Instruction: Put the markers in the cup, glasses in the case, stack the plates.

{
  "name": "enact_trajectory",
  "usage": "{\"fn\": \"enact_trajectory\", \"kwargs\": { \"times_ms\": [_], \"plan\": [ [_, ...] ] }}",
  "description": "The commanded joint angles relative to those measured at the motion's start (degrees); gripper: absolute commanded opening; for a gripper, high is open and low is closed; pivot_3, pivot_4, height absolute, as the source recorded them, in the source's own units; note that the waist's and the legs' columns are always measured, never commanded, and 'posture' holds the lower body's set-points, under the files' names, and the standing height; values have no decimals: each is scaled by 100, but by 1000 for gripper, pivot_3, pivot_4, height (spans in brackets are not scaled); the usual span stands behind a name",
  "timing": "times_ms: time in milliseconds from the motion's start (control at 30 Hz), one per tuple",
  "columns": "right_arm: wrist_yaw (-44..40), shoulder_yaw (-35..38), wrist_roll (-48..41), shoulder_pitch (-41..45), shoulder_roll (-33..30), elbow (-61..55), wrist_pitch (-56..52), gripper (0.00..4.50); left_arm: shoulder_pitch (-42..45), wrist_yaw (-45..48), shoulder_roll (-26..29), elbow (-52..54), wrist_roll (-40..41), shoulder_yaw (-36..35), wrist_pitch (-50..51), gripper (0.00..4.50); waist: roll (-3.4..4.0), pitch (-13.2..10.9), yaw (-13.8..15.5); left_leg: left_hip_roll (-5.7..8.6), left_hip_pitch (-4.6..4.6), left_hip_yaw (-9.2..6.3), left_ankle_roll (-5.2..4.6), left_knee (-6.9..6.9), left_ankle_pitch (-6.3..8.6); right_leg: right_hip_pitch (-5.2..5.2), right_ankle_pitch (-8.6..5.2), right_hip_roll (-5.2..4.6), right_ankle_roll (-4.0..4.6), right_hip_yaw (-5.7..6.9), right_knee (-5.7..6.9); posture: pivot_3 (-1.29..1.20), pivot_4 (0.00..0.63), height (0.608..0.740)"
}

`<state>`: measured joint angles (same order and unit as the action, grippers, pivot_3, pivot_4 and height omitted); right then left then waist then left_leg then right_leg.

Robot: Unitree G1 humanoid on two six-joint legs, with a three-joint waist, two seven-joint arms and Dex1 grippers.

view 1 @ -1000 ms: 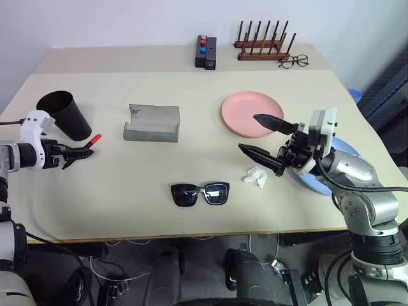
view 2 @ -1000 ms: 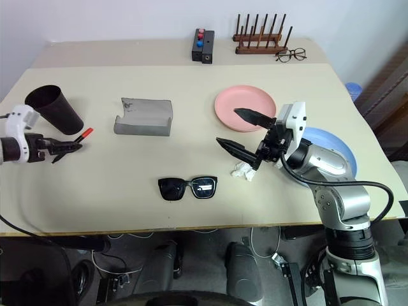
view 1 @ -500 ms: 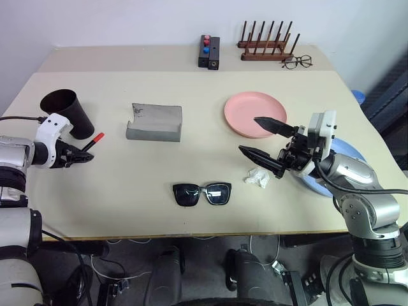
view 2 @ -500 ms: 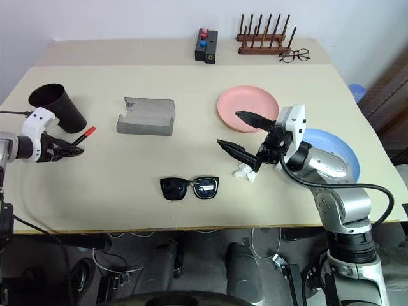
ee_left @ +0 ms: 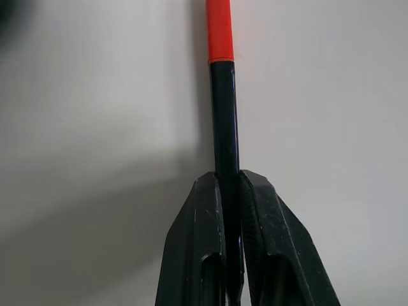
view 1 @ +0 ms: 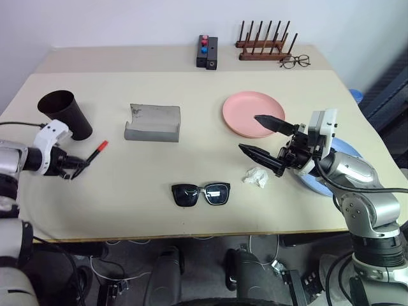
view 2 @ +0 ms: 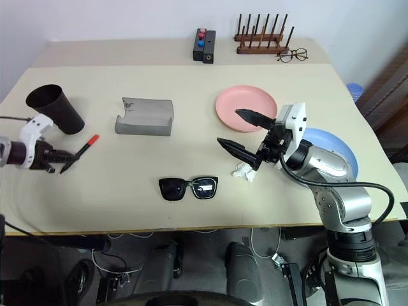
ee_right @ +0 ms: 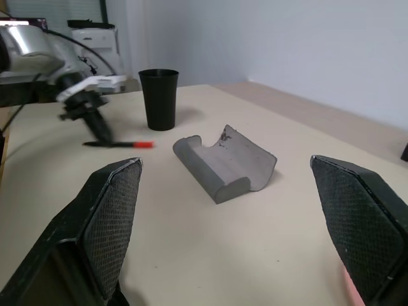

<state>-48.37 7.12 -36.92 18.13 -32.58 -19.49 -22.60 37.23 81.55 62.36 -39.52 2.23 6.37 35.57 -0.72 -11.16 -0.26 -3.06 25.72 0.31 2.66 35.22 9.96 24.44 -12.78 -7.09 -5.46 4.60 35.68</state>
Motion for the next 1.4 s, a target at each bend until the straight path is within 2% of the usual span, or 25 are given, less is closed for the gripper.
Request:
{"fn": "enact_trajectory", "kwargs": {
  "times_ms": [33,67,100,167,333,367,533,633,767,900,1000,1133,1233,1333,1400],
  "plan": [
    [-41,71,-6,76,-12,-47,115,4330,-659,589,683,1198,314,-92,687,41,0,0,-44,-1,0,-1,0,0,0,1,-1,0,1,0,0,0,150,740],
    [-50,66,4,80,-2,-33,124,4330,-864,541,809,1442,342,-179,699,41,1,-1,-42,-2,1,-1,0,-1,0,2,-1,0,1,0,0,0,150,740],
    [-58,58,20,83,10,-18,139,4330,-985,466,865,1583,383,-261,742,874,2,-1,-40,-2,0,-1,0,-2,0,2,-1,0,2,0,0,0,150,740],
    [-69,38,29,99,41,8,156,4330,-1090,300,850,1746,487,-401,812,1631,4,-2,2,-3,0,-3,1,-1,0,3,-2,0,3,0,0,0,150,740],
    [-87,-13,74,173,93,64,201,4330,-1053,27,696,1964,632,-451,914,4236,5,-3,75,-3,3,0,2,1,1,0,-8,0,-7,0,-21,0,150,740],
    [-87,-6,68,182,91,67,199,4330,-979,-64,653,1978,640,-443,956,4468,5,-3,89,-3,4,1,2,0,1,0,-8,0,-7,0,-22,0,150,740],
    [-222,32,-56,28,-7,-98,142,4330,-399,-491,252,1780,761,-459,1274,4468,3,-2,110,-1,9,1,0,3,0,0,5,1,10,0,-16,0,150,740],
    [-431,28,-103,-204,-175,-324,100,4330,-273,-586,-13,2026,973,-448,1549,4468,3,-2,98,0,8,1,-1,7,-1,-3,5,1,8,0,-13,0,150,740],
    [-439,92,-65,-290,-245,-387,119,4330,-678,-135,218,2715,1270,-204,1854,4468,3,-2,20,-1,7,2,-1,5,-1,-2,6,2,6,0,-12,0,150,740],
    [-395,122,-45,-324,-237,-368,146,4330,-897,40,336,3062,1566,-194,2136,4468,3,-2,-7,-2,0,-2,-1,4,-1,0,4,4,9,0,-2,0,150,740],
    [-357,134,-16,-393,-215,-375,186,4330,-1358,229,604,3704,1887,-241,2368,4468,3,-2,-23,-3,2,-3,0,5,0,0,3,4,10,0,-9,0,150,740],
    [-341,156,-31,-430,-211,-370,221,4330,-1823,-231,740,4160,1780,-286,2243,4468,4,-2,-17,-3,4,-3,0,1,0,0,3,4,11,-1,-15,0,150,740],
    [-311,130,0,-420,-183,-347,265,4330,-2010,-888,503,4623,1627,-164,2324,4468,9,1,1,-3,2,-4,0,3,0,-1,-3,4,2,-1,-15,0,150,740],
    [-268,110,1,-400,-162,-334,285,4330,-2103,-1302,281,4896,1690,-140,2580,4468,49,21,83,-2,-11,-2,2,3,1,-14,-9,3,-8,-1,-21,0,150,740],
    [-251,105,3,-395,-159,-325,289,4330,-2137,-1585,138,5007,1669,-89,2737,3963,66,26,126,-2,-26,-3,2,2,1,-17,-10,3,-9,-1,-22,0,150,740]
  ]
}}
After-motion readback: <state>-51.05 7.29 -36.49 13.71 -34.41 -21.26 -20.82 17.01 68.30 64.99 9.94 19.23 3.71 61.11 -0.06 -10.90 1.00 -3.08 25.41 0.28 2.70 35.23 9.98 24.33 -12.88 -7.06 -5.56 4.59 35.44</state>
